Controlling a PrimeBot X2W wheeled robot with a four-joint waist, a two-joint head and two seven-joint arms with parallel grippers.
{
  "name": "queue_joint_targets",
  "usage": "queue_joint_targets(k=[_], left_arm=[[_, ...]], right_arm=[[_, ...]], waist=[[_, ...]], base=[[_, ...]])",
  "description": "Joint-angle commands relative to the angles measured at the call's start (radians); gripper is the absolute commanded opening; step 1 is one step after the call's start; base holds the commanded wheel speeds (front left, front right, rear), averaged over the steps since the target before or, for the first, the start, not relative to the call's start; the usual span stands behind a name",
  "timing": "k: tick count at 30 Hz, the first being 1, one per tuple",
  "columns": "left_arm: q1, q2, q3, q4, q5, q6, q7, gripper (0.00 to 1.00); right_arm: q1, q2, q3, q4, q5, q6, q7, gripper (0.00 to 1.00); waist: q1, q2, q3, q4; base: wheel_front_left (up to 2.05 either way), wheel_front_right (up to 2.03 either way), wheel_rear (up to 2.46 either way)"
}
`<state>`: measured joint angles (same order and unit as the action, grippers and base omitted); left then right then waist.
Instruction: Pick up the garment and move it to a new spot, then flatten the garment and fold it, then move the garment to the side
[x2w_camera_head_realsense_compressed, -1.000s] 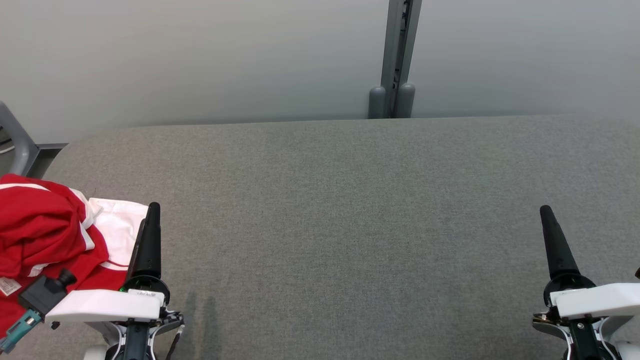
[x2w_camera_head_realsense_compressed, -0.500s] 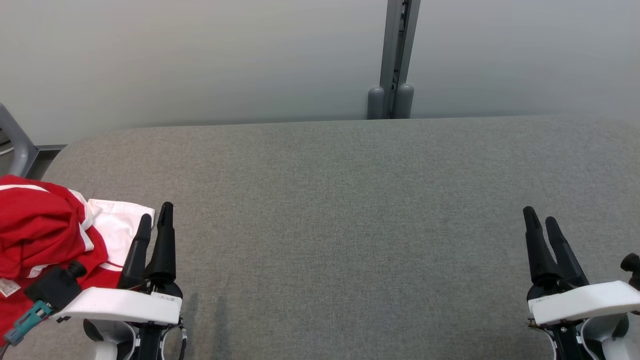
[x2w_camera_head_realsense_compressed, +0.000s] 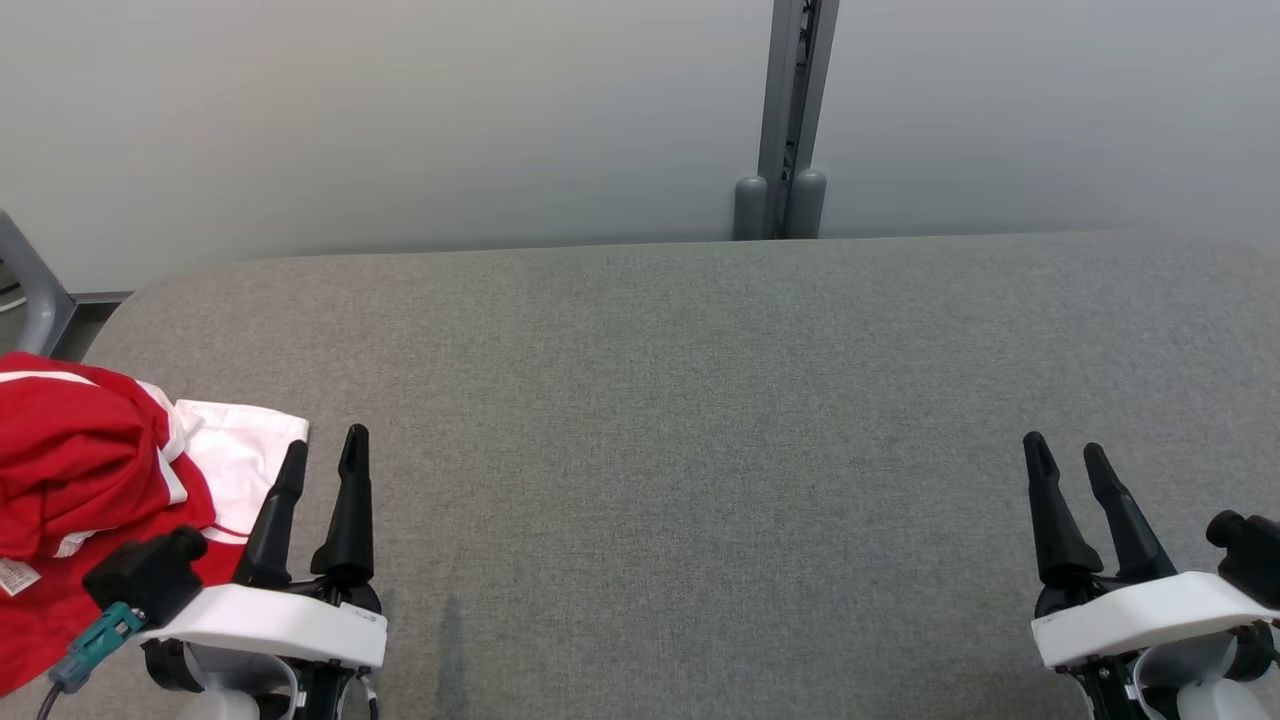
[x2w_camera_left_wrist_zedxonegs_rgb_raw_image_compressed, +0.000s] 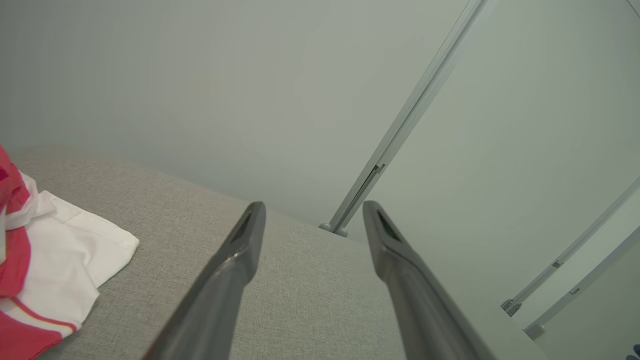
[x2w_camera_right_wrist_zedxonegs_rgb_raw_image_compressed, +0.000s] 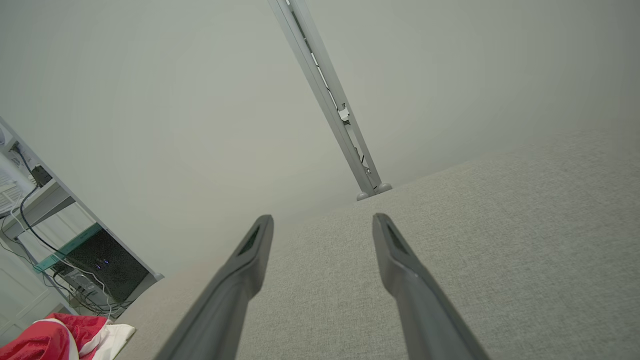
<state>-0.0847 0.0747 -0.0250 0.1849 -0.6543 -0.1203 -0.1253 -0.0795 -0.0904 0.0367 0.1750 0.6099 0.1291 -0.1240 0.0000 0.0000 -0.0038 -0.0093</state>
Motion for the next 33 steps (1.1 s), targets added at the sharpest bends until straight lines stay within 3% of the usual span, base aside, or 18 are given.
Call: queue_joint_targets(k=[1, 33], left_arm=[[-0.006, 0.005, 0.003, -0.005, 0.026, 0.003, -0.009, 1.0], [-0.016, 0.0, 0.004, 0.13, 0.353, 0.02, -0.088, 1.0]], right_arm=[[-0.021, -0.007, -0.003, -0.007, -0.024, 0.002, -0.011, 1.0], [-0.002, 0.013, -0.014, 0.022, -0.365, 0.002, -0.091, 1.0]], waist=[[0.0, 0.0, 0.0, 0.0], [0.0, 0.0, -0.005, -0.005]], base=[[0.0, 0.0, 0.0], [0.0, 0.0, 0.0]])
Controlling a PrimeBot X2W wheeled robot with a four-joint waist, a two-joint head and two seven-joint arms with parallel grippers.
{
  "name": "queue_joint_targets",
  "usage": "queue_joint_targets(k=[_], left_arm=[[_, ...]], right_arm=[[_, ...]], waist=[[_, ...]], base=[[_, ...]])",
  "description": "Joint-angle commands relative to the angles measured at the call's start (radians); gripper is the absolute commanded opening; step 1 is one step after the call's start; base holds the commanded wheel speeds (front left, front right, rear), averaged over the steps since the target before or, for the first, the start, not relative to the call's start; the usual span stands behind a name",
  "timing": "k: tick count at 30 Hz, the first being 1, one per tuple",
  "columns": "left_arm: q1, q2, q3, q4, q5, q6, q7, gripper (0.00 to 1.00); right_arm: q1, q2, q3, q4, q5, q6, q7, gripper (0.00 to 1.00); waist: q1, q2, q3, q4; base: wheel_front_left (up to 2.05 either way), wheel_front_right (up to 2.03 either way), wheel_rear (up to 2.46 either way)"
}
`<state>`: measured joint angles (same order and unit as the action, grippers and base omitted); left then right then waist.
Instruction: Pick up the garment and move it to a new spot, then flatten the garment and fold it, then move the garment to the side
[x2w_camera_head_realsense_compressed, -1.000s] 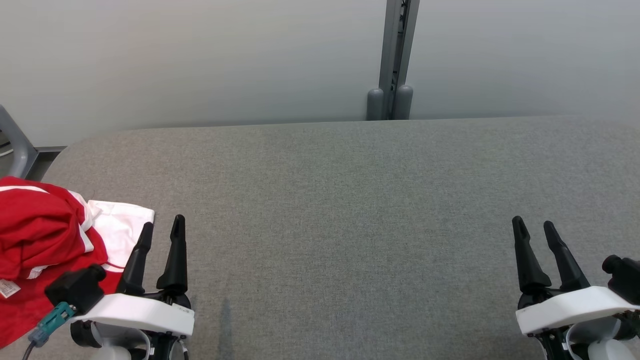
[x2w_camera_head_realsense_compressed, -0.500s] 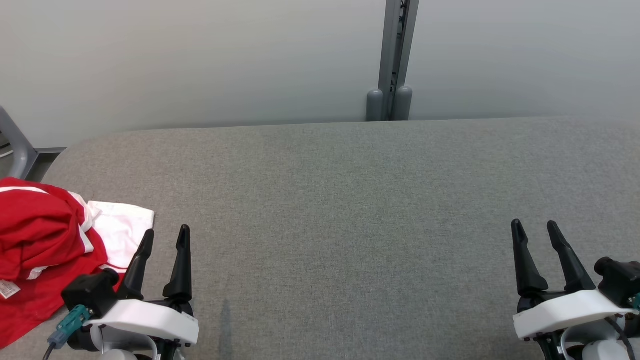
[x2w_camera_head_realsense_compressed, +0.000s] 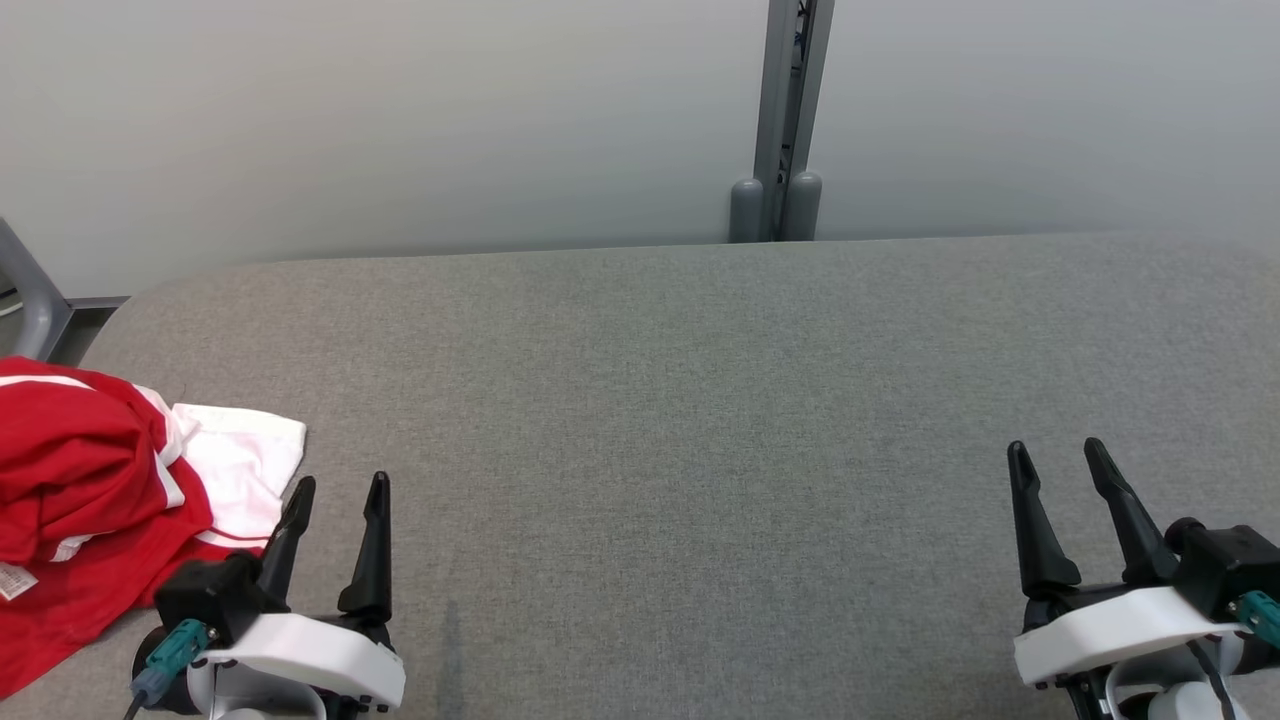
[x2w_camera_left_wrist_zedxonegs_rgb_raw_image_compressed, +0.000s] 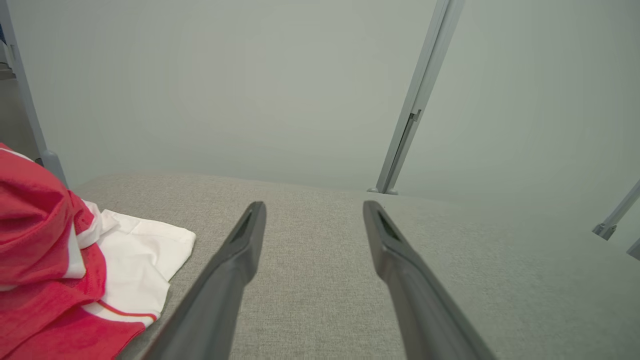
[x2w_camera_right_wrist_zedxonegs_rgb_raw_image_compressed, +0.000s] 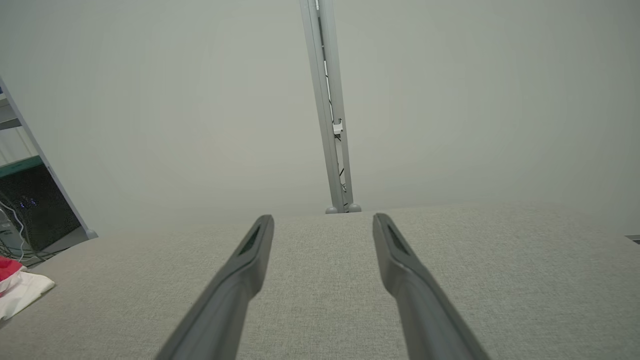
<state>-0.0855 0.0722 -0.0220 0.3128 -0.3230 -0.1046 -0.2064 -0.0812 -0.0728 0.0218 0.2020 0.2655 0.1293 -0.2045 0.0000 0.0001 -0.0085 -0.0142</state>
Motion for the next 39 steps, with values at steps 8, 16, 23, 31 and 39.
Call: queue_joint_targets(k=[8, 16, 23, 31, 39], left_arm=[[-0.021, 0.001, 0.001, 0.031, 0.07, 0.003, -0.021, 1.0], [-0.026, -0.004, 0.01, 0.052, 0.103, 0.004, -0.035, 1.0], [-0.027, -0.008, 0.016, 0.067, 0.138, 0.007, -0.05, 1.0], [-0.028, -0.01, 0.019, 0.083, 0.162, 0.007, -0.059, 1.0], [-0.031, -0.014, 0.021, 0.095, 0.145, 0.009, -0.059, 1.0]], right_arm=[[0.003, 0.001, -0.011, 0.001, -0.062, 0.002, -0.024, 1.0], [0.011, 0.008, -0.016, 0.019, -0.086, 0.002, -0.039, 1.0], [0.011, 0.014, -0.017, 0.03, -0.113, 0.002, -0.053, 1.0], [0.009, 0.017, -0.017, 0.043, -0.127, 0.002, -0.063, 1.0], [0.008, 0.018, -0.021, 0.049, -0.117, 0.002, -0.062, 1.0]], waist=[[0.0, -0.0001, 0.002, -0.003], [0.0, -0.0001, 0.001, -0.004], [0.0, -0.0001, 0.001, -0.003], [0.0, -0.0001, 0.0, -0.001], [0.0, -0.0001, -0.002, -0.001]], base=[[0.0, 0.0, 0.0], [0.0, 0.0, 0.0], [0.0, 0.0, 0.0], [0.0, 0.0, 0.0], [0.0, 0.0, 0.0]])
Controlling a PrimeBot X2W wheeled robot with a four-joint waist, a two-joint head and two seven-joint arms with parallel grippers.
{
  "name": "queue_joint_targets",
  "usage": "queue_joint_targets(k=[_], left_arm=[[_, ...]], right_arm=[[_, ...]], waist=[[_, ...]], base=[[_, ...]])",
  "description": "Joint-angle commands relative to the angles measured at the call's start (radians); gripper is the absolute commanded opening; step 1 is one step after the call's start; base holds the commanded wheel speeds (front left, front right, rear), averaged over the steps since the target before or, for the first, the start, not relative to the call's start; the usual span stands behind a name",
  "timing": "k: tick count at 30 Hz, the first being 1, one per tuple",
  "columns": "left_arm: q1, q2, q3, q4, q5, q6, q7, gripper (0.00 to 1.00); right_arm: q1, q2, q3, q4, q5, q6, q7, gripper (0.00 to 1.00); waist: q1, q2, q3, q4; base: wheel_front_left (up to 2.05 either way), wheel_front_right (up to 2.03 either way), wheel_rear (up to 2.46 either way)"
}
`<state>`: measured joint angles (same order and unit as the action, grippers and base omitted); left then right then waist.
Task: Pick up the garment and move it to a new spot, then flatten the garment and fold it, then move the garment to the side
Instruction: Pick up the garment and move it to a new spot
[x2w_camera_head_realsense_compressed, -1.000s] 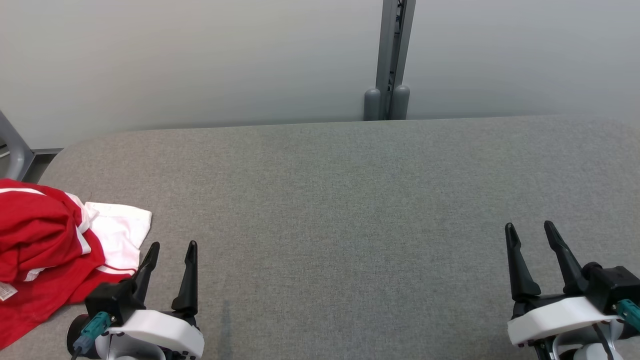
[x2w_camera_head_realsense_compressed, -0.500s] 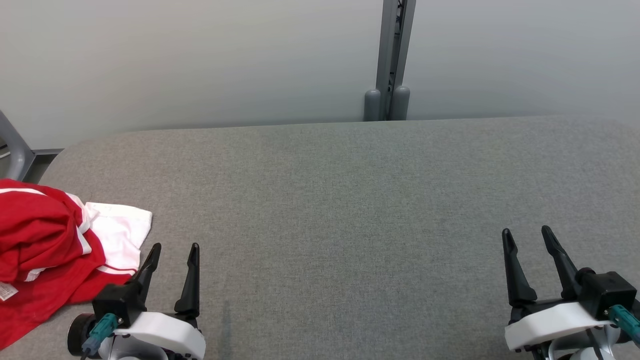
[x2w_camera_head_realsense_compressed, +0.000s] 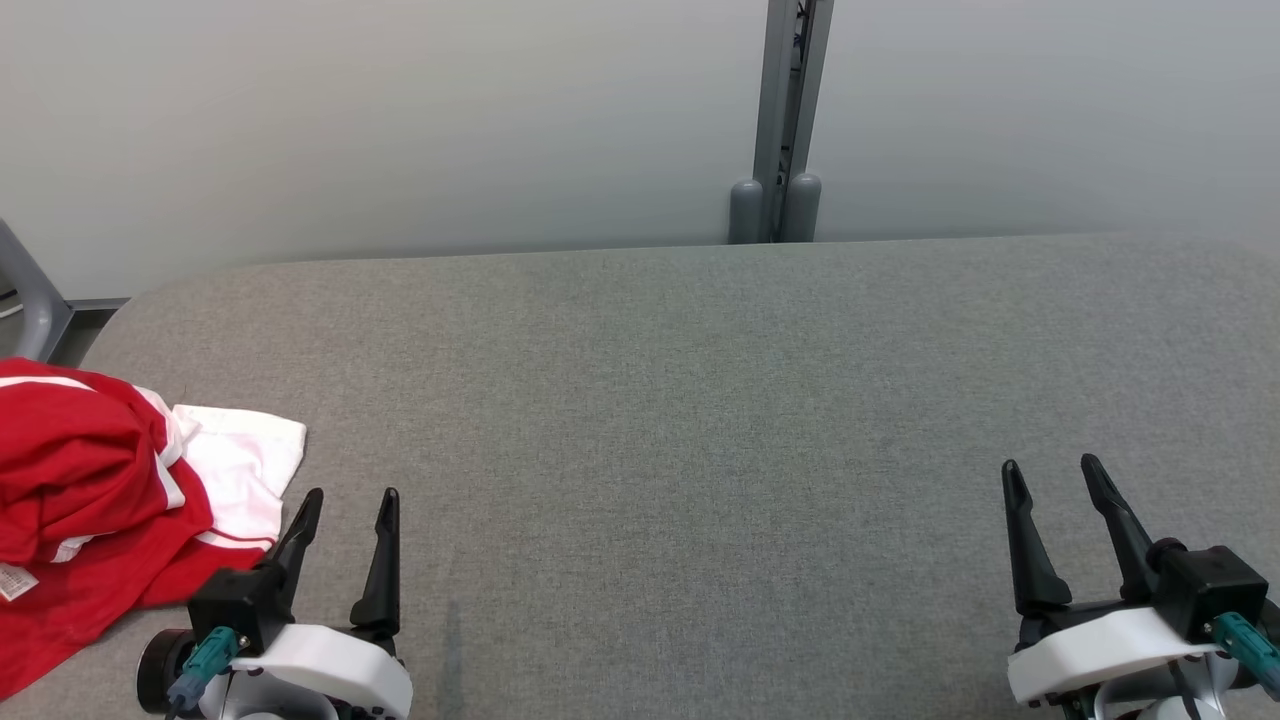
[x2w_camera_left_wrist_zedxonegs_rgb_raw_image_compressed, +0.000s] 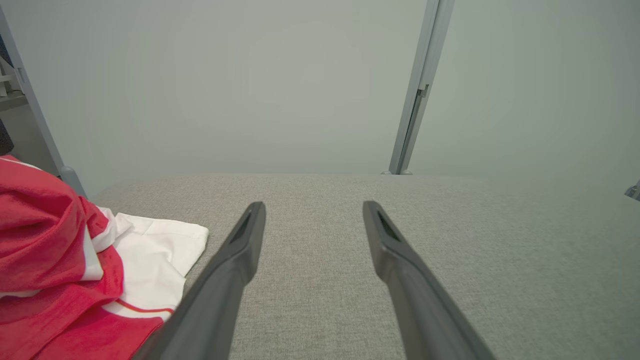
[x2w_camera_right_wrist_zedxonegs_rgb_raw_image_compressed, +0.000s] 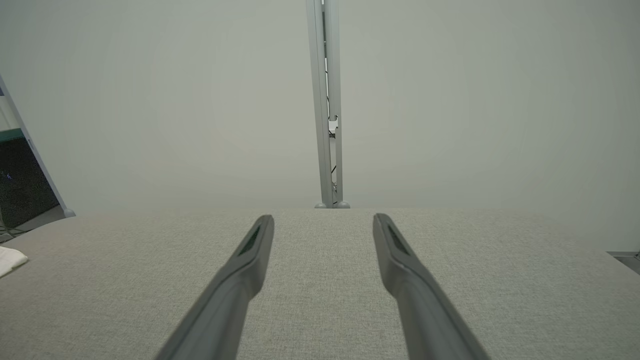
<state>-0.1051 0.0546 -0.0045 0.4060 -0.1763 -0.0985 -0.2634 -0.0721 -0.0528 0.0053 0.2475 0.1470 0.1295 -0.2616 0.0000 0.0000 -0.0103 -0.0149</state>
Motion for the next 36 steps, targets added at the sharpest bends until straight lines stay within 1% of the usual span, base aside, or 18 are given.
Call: queue_joint_targets(k=[1, 8, 14, 18, 30, 36], left_arm=[[-0.012, 0.003, 0.004, 0.002, -0.005, 0.003, -0.002, 1.0], [-0.02, 0.001, -0.002, 0.007, -0.007, 0.007, -0.002, 1.0], [-0.032, 0.001, -0.001, 0.007, -0.008, 0.01, -0.002, 1.0], [-0.039, 0.0, 0.002, 0.005, -0.008, 0.01, -0.002, 1.0], [-0.047, 0.003, 0.029, -0.002, -0.003, 0.019, -0.001, 1.0], [-0.039, 0.006, 0.048, -0.004, 0.0, 0.017, -0.001, 1.0]], right_arm=[[-0.001, -0.002, -0.004, 0.004, 0.002, 0.002, -0.005, 1.0], [0.001, -0.001, -0.011, 0.003, 0.0, 0.002, -0.005, 1.0], [0.006, -0.001, -0.016, -0.01, -0.013, 0.002, -0.005, 1.0], [0.004, -0.001, -0.012, -0.022, -0.021, 0.002, -0.005, 1.0], [-0.019, -0.001, 0.027, -0.021, -0.026, 0.002, -0.001, 1.0], [-0.025, -0.001, 0.043, -0.011, -0.028, 0.002, 0.001, 1.0]], waist=[[0.0, 0.0, 0.0, 0.0], [0.0, 0.0, 0.0, 0.009], [0.0, 0.0, 0.003, 0.048], [0.0, 0.0, 0.003, 0.106], [0.0, 0.0, 0.012, 0.319], [0.0, 0.0, 0.007, 0.398]], base=[[0.0, 0.0, 0.0], [0.0, 0.0, 0.0], [0.0, 0.0, 0.0], [0.0, 0.0, 0.0], [0.0, 0.0, 0.0], [0.0, 0.0, 0.0]])
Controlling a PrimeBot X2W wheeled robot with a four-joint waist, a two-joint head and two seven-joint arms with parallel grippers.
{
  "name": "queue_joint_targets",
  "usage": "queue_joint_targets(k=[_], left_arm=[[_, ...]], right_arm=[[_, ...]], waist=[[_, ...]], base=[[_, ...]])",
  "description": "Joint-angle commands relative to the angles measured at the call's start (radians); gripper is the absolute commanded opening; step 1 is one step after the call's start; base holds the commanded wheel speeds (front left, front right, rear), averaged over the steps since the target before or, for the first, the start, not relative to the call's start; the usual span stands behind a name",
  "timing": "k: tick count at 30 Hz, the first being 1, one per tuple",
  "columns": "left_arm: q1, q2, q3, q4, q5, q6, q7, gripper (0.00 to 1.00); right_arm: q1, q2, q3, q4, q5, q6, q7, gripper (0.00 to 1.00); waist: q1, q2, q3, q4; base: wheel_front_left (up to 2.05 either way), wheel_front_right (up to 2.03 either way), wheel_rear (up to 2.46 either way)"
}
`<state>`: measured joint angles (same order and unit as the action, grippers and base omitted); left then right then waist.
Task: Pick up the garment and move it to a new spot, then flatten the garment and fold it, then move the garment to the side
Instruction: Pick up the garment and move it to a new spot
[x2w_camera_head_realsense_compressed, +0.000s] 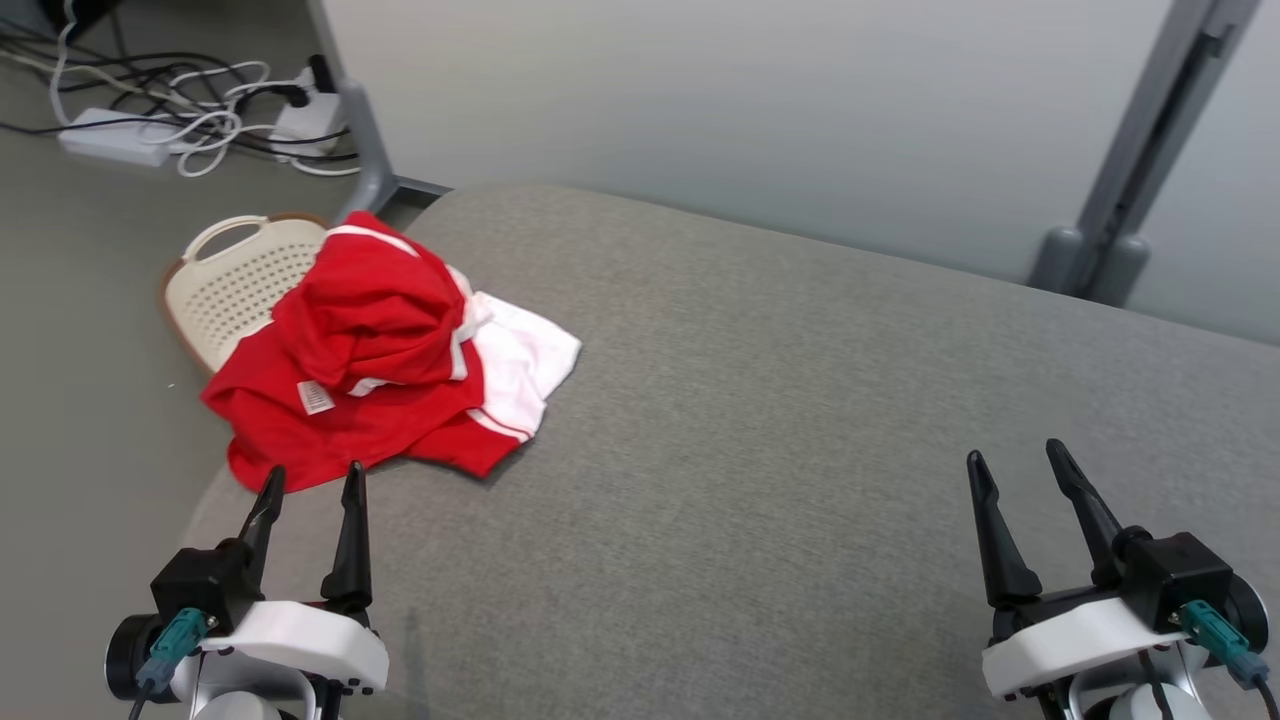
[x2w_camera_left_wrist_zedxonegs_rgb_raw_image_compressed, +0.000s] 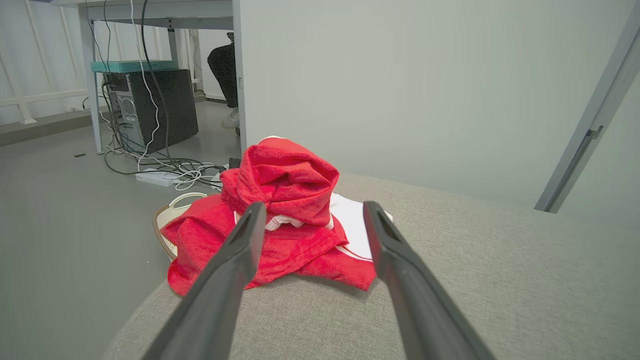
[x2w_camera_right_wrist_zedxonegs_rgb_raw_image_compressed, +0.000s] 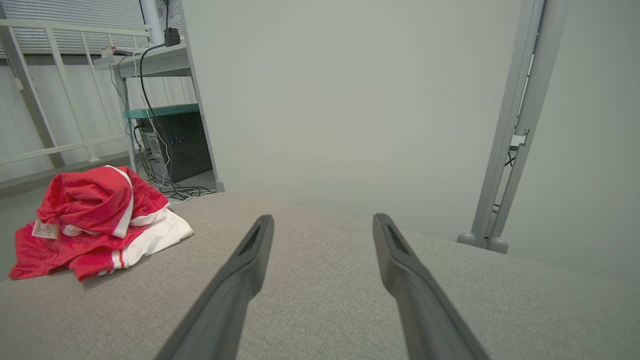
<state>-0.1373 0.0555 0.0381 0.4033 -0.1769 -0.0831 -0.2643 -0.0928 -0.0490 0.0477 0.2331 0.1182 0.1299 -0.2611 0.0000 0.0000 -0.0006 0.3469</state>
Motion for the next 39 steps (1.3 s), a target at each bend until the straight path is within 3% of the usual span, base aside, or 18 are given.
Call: queue_joint_targets(k=[1, 9, 24, 32, 39], left_arm=[[-0.005, 0.006, 0.008, -0.001, 0.001, 0.002, 0.0, 1.0], [0.003, 0.003, 0.02, 0.003, 0.002, -0.004, 0.0, 1.0], [-0.012, -0.001, 0.03, -0.005, 0.002, -0.006, 0.0, 1.0], [-0.136, -0.003, 0.031, 0.022, -0.04, -0.016, 0.0, 1.0], [-0.323, 0.024, 0.052, 0.173, -0.095, -0.033, 0.0, 1.0]], right_arm=[[-0.006, -0.005, 0.001, 0.005, 0.0, 0.001, 0.0, 1.0], [-0.014, -0.004, 0.008, 0.019, -0.01, 0.001, -0.001, 1.0], [-0.016, -0.004, 0.005, 0.018, -0.012, 0.001, 0.003, 1.0], [-0.067, -0.028, 0.012, -0.034, -0.032, 0.001, 0.035, 1.0], [-0.135, -0.046, 0.047, -0.071, -0.038, 0.001, 0.066, 1.0]], waist=[[0.0, 0.0, -0.003, 0.046], [0.0, 0.0, -0.003, 0.092], [0.0, 0.0, 0.008, 0.099], [0.0, 0.0, 0.126, 0.059], [0.0, 0.0, 0.269, -0.022]], base=[[0.0, 0.0, 0.0], [0.0, 0.0, 0.0], [0.0, 0.0, 0.0], [0.0, 0.0, 0.0], [0.0, 0.0, 0.0]])
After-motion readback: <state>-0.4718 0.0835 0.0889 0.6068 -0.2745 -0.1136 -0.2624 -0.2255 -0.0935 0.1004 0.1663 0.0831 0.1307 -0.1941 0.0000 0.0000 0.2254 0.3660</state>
